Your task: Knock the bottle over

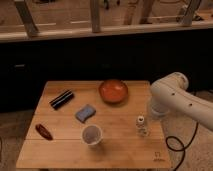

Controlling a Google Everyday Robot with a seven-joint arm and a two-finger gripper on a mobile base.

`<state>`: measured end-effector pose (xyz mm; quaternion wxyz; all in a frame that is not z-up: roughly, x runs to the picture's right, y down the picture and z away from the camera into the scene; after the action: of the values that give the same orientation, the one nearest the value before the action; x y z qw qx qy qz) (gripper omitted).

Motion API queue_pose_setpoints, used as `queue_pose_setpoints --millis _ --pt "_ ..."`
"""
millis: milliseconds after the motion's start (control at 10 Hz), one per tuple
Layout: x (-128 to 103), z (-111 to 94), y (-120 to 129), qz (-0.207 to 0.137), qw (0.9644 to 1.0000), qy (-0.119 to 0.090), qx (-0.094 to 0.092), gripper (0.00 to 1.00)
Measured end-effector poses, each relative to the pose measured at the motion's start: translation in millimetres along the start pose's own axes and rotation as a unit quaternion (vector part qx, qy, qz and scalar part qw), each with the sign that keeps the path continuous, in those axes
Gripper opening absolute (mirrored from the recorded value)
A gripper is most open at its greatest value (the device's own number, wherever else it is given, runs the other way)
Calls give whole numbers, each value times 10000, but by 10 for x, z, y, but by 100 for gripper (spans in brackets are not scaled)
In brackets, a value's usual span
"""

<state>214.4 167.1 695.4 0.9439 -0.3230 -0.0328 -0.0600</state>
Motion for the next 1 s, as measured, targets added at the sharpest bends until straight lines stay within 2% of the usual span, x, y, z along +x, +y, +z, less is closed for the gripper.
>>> queue_pose_setpoints --millis 300,600,800,1000 --pt "-99 39 79 -161 9997 -51 -161 3" --pt "-233 79 86 -309 9992 -77 -230 3" --pt "-465 141 157 -473 9980 -54 -413 3" --pt "-539 151 210 -568 9973 -63 -452 3"
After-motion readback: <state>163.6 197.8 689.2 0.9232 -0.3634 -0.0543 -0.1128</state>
